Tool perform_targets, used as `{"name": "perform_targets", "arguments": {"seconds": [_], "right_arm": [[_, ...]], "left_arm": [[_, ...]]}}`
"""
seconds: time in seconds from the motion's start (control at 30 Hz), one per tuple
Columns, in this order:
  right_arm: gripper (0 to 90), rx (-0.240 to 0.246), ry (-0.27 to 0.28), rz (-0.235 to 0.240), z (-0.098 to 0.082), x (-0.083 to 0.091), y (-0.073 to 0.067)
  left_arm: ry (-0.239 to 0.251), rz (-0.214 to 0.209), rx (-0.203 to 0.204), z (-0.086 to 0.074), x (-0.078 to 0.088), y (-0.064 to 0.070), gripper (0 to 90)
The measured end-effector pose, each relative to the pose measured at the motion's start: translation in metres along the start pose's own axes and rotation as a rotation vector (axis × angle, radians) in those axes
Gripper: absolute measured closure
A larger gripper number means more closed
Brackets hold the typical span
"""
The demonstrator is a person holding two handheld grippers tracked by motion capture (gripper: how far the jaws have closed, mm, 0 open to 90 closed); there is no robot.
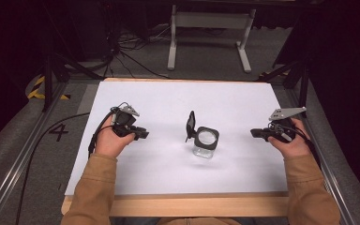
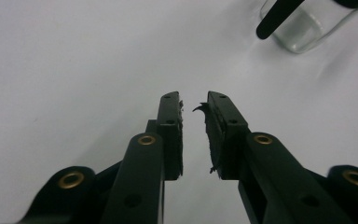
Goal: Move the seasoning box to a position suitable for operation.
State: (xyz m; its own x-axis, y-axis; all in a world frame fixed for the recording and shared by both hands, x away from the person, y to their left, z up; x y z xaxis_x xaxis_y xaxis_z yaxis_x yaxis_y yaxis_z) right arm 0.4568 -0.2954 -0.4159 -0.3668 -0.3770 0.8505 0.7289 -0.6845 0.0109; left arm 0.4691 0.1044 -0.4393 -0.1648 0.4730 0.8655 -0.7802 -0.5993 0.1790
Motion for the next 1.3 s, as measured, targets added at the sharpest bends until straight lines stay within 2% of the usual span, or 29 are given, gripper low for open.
{"name": "perform_targets", "arguments": {"seconds": [0.07,0.1,0.13,0.2,0.3,0.37,0.4,0.6,0.73,0.8,0.9,0.97,1.07,1.3], "right_arm": [[90.0,0.014,0.004,0.016,0.002,-0.003,-0.006],[90.0,0.014,0.004,0.016,0.002,-0.003,-0.006],[90.0,0.040,0.015,0.029,0.005,-0.004,-0.012],[90.0,0.057,0.018,0.037,0.007,-0.004,-0.016],[90.0,0.084,0.045,0.069,0.013,-0.002,-0.027],[90.0,0.087,0.099,0.116,0.022,-0.001,-0.038],[90.0,0.087,0.099,0.116,0.022,-0.001,-0.038],[90.0,0.130,0.129,0.141,0.034,-0.012,-0.058],[90.0,0.172,0.152,0.180,0.041,-0.017,-0.073],[90.0,0.173,0.168,0.218,0.045,-0.020,-0.080],[90.0,0.176,0.169,0.218,0.047,-0.027,-0.086],[90.0,0.179,0.180,0.226,0.049,-0.031,-0.089],[90.0,0.178,0.189,0.222,0.052,-0.038,-0.093],[90.0,0.171,0.197,0.215,0.054,-0.047,-0.095]], "left_arm": [[0.035,-0.025,-0.005,0.007,0.003,0.008,81.0],[0.035,-0.025,-0.005,0.007,0.003,0.008,81.0],[0.040,-0.023,-0.014,0.008,0.004,0.010,81.0],[0.040,-0.034,-0.033,0.011,0.003,0.015,81.0],[0.041,-0.053,-0.047,0.015,0.002,0.021,82.3],[0.062,-0.074,-0.053,0.020,0.002,0.028,84.1],[0.062,-0.074,-0.053,0.020,0.002,0.028,84.5],[0.072,-0.086,-0.063,0.027,0.002,0.039,85.0],[0.061,-0.062,-0.083,0.028,0.000,0.042,81.4],[0.061,-0.076,-0.090,0.030,0.000,0.046,82.1],[0.063,-0.086,-0.099,0.032,-0.001,0.050,82.8],[0.083,-0.103,-0.095,0.034,-0.002,0.053,83.5],[0.078,-0.102,-0.099,0.035,-0.004,0.054,84.6],[0.088,-0.120,-0.084,0.038,-0.008,0.057,86.4]]}}
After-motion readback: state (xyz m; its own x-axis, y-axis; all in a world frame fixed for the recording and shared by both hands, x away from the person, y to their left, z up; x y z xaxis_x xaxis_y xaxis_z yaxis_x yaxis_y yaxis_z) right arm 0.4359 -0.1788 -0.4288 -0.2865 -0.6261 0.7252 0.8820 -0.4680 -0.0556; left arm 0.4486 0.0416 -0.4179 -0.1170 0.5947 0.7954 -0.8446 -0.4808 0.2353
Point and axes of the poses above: each handheld gripper's, and its own axes: x roughly backward along the jaws, z roughly out of its top, y roughly to its right, the point moved 9 cm from there along -x, roughly forward along the jaws, and after that the axes turned 13 degrees about -y, right-handed, at the moved point
